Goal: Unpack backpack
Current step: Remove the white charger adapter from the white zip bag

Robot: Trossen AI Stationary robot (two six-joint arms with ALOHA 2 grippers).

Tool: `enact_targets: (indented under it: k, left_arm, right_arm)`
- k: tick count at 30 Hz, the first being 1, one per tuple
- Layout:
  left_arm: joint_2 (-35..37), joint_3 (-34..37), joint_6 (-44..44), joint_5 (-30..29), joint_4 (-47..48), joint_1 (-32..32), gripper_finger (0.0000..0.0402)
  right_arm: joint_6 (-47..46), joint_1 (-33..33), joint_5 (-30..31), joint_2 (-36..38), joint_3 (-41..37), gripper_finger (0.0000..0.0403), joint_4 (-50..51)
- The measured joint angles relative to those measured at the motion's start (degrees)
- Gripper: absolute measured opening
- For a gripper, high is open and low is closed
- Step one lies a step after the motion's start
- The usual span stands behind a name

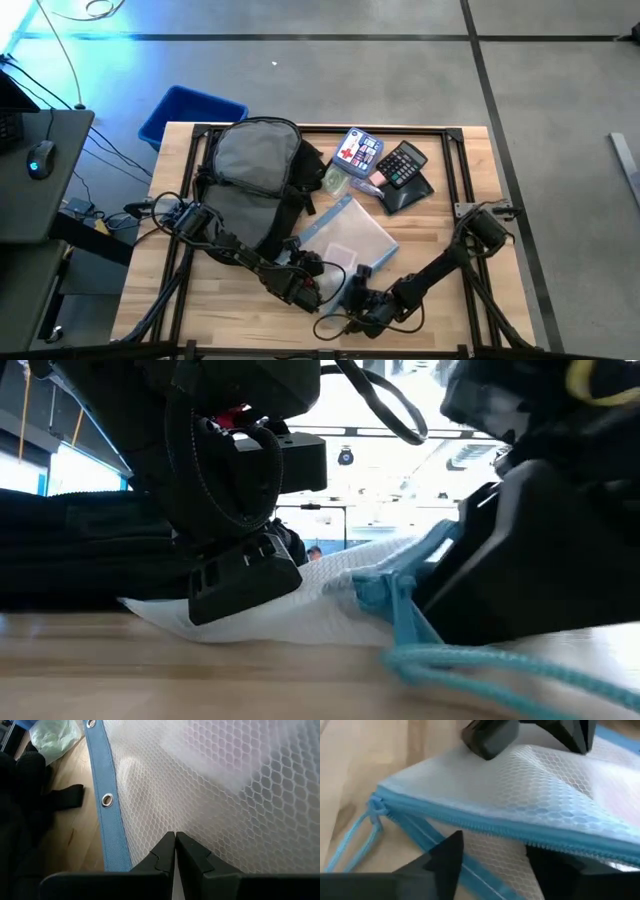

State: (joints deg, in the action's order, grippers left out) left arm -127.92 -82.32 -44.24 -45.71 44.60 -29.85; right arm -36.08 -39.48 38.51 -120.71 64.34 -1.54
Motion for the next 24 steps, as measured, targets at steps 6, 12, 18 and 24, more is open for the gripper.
enact_targets:
  k: [6,12,18,24]
  left_arm:
    - [0.0,0.0,0.4,0.1,-0.4,-0.2,0.0000]
    - [0.0,0.0,0.4,0.0,-0.3,-0.4,0.0000]
    - [0.0,-0.1,0.3,0.1,0.3,-0.3,0.0000]
    - [0.0,-0.1,0.3,0.1,0.4,-0.3,0.0000]
  right_arm:
    - [1.2,0.3,-4.5,1.1,0.1,0.0263,0.3]
    - [1.4,-1.8,-2.0,5.3,0.1,0.0267,6.5]
    - [0.5,-3.0,8.5,6.3,0.1,0.0267,10.4]
    - [3.5,-0.5,6.7,6.3,0.0,0.0267,10.6]
